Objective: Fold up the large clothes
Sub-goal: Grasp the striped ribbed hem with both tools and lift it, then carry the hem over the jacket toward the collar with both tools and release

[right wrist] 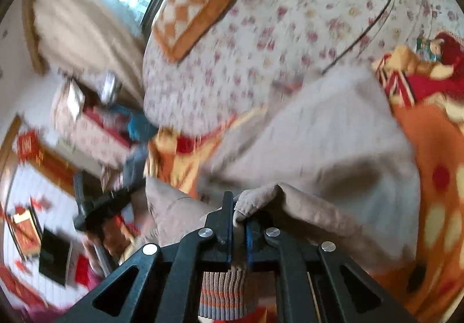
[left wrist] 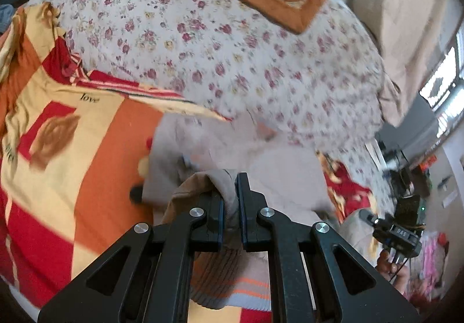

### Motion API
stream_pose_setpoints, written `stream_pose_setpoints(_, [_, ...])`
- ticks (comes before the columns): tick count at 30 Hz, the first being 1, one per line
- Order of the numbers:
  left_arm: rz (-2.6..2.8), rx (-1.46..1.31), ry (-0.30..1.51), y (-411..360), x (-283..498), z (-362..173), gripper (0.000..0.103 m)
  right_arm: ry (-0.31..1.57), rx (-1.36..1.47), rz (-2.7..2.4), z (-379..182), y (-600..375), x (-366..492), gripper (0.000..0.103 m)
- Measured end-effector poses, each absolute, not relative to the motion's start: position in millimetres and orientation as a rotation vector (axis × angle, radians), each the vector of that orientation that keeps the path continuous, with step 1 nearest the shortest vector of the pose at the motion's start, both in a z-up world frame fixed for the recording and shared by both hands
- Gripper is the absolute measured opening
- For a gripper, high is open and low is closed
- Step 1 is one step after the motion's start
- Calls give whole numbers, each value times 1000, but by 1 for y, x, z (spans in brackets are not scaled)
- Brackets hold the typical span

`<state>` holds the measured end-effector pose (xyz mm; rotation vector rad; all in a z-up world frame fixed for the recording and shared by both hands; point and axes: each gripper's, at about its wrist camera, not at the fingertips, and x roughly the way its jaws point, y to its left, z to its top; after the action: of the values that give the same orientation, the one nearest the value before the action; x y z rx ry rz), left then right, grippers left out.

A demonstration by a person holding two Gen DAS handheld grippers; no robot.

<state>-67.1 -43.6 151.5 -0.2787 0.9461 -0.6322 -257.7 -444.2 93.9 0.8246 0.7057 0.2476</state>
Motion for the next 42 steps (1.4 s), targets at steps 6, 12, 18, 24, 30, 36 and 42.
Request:
stream_pose_setpoints(6, [-558,-328,1037,-76,14,104,7,681,877,64,86,-507,-182,6])
stream_pose_setpoints(12, [-542,-433,1122,-75,54,69,33,815,804,-105,46,-532,-137,13])
stream_pose_setpoints(18, [-544,-406,1007,-48,33,101,77,765,688,-93,80,-514,-164,49])
stream_pose_setpoints(24, [-515,-295,1005,-35,-8,106,77,811,658,54,77,-479,-193,49])
stream_pose_setpoints(30, [-545,-123,1132,-73,-33,65,77,957,502,64,49,-438,-149,49])
stream_pose_setpoints(36, [-465,-270,1130,-94,36,57,77,843,571,-48,59,-468,-65,53])
stream_pose_setpoints(42, [-462,-464,1131,-59,52,72,77,865,580,-93,62,-476,-63,65])
